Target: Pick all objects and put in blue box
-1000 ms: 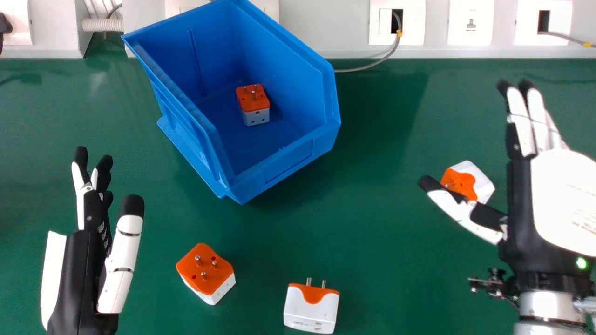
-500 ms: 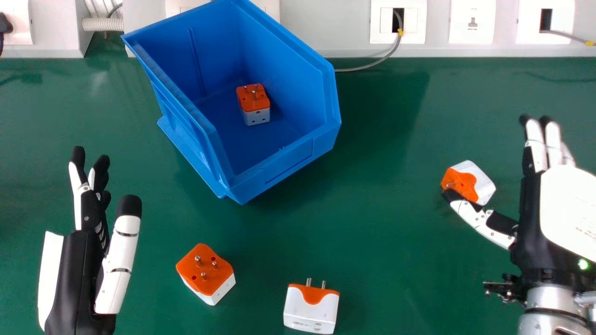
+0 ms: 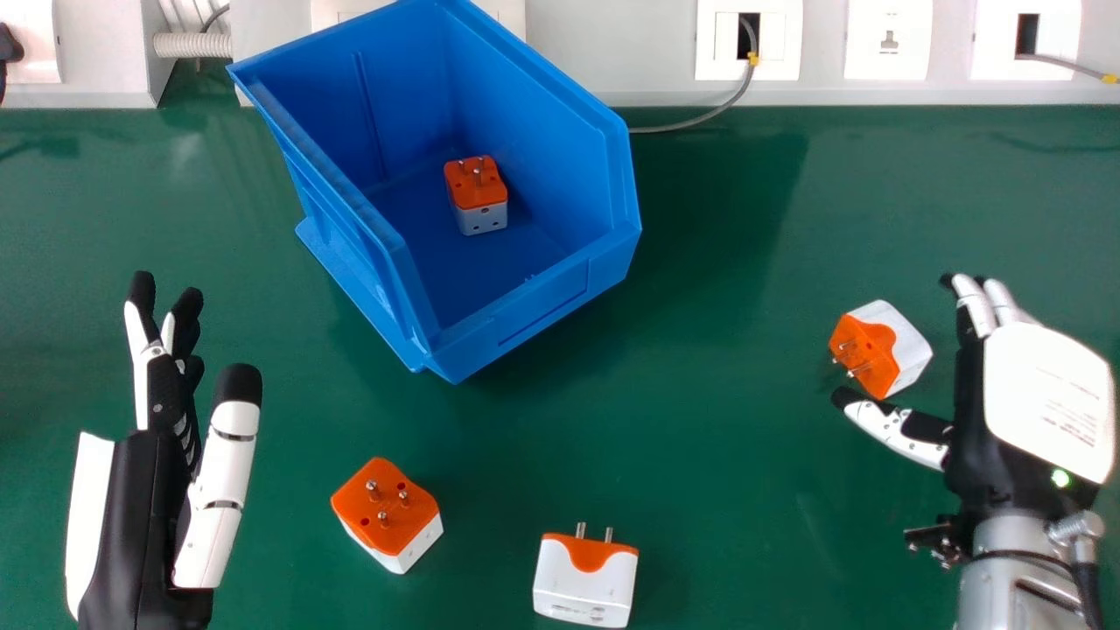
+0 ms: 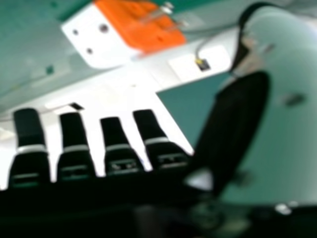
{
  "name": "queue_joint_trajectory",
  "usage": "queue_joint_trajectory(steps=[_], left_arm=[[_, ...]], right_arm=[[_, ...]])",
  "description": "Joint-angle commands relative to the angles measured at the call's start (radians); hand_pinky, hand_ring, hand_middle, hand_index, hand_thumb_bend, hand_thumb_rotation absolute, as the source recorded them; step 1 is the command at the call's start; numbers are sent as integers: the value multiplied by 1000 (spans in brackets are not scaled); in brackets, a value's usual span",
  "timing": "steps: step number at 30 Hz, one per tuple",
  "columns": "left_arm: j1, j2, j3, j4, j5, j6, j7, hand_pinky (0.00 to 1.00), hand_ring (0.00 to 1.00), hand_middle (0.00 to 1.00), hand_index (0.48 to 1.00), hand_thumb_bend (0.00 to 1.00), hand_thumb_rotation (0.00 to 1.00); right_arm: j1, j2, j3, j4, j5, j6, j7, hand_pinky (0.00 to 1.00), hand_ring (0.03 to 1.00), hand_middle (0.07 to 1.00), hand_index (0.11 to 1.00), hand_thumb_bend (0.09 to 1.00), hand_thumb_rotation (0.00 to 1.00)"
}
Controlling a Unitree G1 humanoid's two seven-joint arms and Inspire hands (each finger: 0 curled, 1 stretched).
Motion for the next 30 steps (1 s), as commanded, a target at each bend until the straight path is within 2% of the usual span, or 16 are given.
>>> queue_joint_trajectory(steps=[1, 3, 6, 11, 16, 19, 23, 24, 28, 30], left_arm=[[0, 11, 7, -24, -6, -7, -1, 1000, 1000, 989, 994, 449, 912], [-2, 13, 8, -23, -8, -10, -4, 1000, 1000, 991, 996, 454, 908], [1, 12, 7, -30, -10, -1, -5, 1000, 1000, 991, 994, 451, 898], [2, 6, 7, -38, -23, 6, -7, 1000, 1000, 986, 985, 451, 876], [0, 12, 9, -34, -19, -5, -10, 1000, 998, 983, 983, 444, 889], [1, 10, 9, -35, -30, -3, -15, 1000, 994, 981, 979, 461, 875], [6, 13, 11, -38, -35, -3, -17, 1000, 993, 979, 979, 474, 875], [6, 15, 13, -34, -32, -9, -16, 1000, 993, 979, 979, 472, 875], [12, 18, 17, -45, -35, 4, -22, 1000, 995, 980, 981, 476, 872], [12, 17, 18, -46, -31, 7, -22, 1000, 995, 980, 980, 478, 865]], right_arm=[[-53, -33, 7, 19, 1, 13, 10, 698, 822, 876, 840, 567, 503], [-79, -44, 16, 49, 5, 22, 25, 696, 818, 873, 838, 568, 508], [-117, -58, 29, 95, 8, 31, 35, 695, 813, 868, 833, 566, 504], [-167, -66, 44, 156, 24, 46, 49, 706, 814, 867, 833, 569, 474], [-213, -71, 58, 209, 45, 60, 73, 708, 812, 863, 828, 577, 471], [-238, -77, 72, 234, 52, 75, 98, 722, 823, 871, 838, 568, 486], [-264, -80, 84, 266, 63, 76, 106, 721, 821, 868, 838, 566, 491], [-273, -79, 87, 277, 69, 76, 112, 721, 821, 867, 838, 567, 488], [-297, -79, 104, 292, 83, 88, 142, 742, 835, 874, 847, 548, 488], [-307, -80, 120, 295, 80, 105, 161, 744, 838, 875, 848, 542, 499]])
